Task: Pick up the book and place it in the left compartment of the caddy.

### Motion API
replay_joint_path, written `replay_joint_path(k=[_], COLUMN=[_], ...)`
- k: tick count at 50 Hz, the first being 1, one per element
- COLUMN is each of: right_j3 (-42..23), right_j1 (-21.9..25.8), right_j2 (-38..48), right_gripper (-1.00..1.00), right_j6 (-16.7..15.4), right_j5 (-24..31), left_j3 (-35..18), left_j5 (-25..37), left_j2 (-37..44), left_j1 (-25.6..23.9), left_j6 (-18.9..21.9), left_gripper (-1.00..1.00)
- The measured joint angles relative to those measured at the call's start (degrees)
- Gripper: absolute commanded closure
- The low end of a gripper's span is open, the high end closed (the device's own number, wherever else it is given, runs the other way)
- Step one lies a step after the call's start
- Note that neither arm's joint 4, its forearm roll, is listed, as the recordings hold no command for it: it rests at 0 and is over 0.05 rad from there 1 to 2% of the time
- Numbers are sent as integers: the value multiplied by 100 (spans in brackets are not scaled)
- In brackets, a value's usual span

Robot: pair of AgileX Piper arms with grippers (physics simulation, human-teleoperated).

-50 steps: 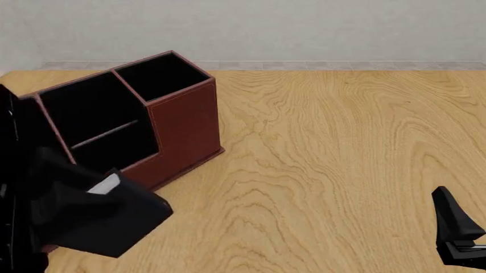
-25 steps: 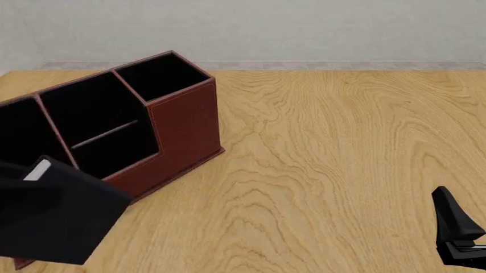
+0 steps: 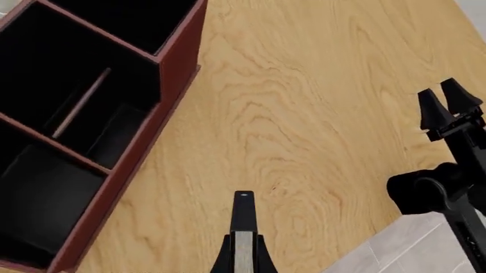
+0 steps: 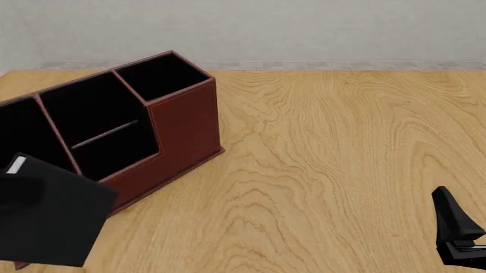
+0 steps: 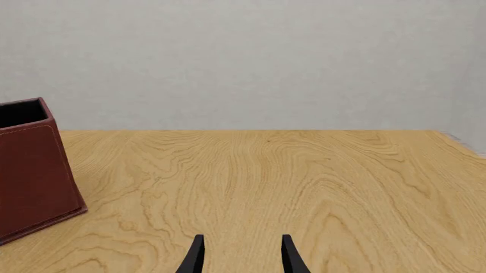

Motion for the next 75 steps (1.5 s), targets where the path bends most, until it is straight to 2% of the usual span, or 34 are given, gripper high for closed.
replay_joint_path(k=[11,24,37,75], right_j3=[0,0,0,0], right_j1=[0,0,0,0], right_j2=[0,0,0,0], right_gripper=[-100,-100,-100,-100], right_j6=[0,0,0,0], right_j5=[0,0,0,0], left_j3=[36,40,145,195], left_j5=[4,7,7,7], left_j2=[-178,-406,-538,-746], left_j1=[506,1417,2102,3339], left_j6=[-61,57,176,252], left_gripper=[100,100,100,100])
